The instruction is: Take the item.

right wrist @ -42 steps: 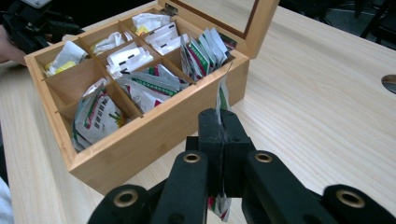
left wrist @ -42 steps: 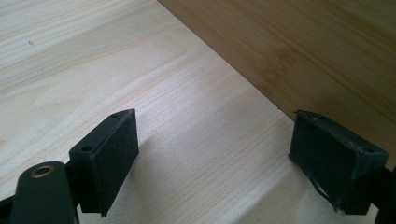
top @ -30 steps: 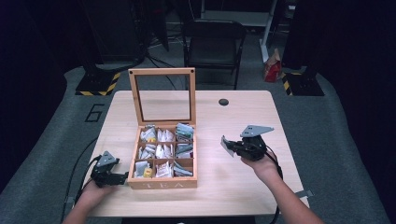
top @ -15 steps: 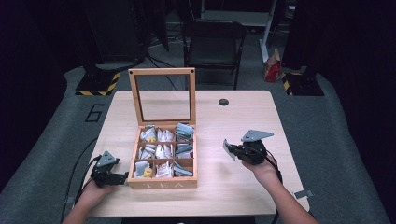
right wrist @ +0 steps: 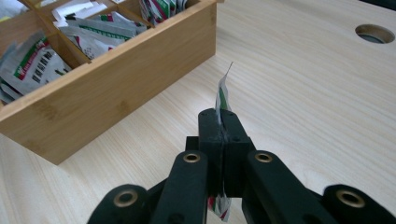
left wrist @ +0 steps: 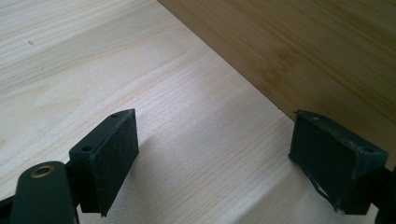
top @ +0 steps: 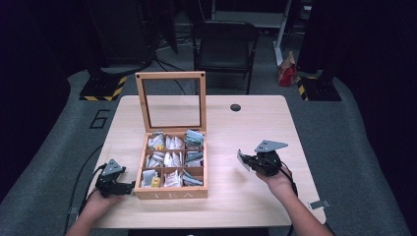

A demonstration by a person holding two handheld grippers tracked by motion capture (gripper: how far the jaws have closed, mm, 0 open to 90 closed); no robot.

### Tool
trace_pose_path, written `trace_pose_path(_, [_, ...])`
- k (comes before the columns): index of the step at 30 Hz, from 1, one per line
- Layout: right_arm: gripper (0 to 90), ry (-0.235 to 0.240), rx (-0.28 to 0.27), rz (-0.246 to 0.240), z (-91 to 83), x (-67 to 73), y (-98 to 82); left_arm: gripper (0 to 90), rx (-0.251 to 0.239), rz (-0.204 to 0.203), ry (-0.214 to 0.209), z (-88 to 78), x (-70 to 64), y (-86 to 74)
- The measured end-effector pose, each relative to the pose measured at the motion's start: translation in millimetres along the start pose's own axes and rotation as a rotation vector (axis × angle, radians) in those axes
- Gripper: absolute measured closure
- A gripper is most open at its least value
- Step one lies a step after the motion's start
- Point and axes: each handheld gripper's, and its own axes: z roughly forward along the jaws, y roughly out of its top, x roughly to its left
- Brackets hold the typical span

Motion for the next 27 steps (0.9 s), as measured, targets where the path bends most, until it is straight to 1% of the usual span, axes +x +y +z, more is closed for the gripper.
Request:
trace_pose_path(11, [89.3,-0.011,0.004,0.013,5.3,-3.7,-11.6,15.0,-0.001,-0.001,0.0,0.1,-0.1,0.0])
trace_pose_path(12, [89.3,-0.012,0.011,0.018,5.3,-3.7,-12.3,15.0,-0.001,-0.001,0.0,0.0,-0.1,0.0])
trace_pose_path(18, [89.3,-0.019,0.012,0.014,6.5,-4.7,-15.2,15.0,-0.001,-0.001,0.0,0.0,-0.1,0.0])
trace_pose_path(20, [89.3,-0.034,0.021,0.003,8.3,-3.0,-17.1,15.0,-0.001,-0.001,0.0,0.0,0.0,0.0])
trace_pose_path(21, [89.3,-0.036,0.032,-0.006,8.6,-2.5,-18.1,15.0,-0.001,-0.001,0.0,0.0,0.0,0.0])
trace_pose_path(23, [89.3,-0.039,0.029,-0.006,9.8,-1.8,-18.7,15.0,-0.001,-0.001,0.0,0.0,-0.1,0.0])
trace_pose_path(25, [89.3,-0.034,0.041,-0.021,12.5,-0.8,-21.0,15.0,-0.001,-0.001,0.0,0.0,-0.1,0.0])
trace_pose_path(27, [89.2,-0.034,0.045,-0.025,13.4,-0.4,-21.9,15.0,0.0,-0.001,0.0,0.0,0.0,0.0])
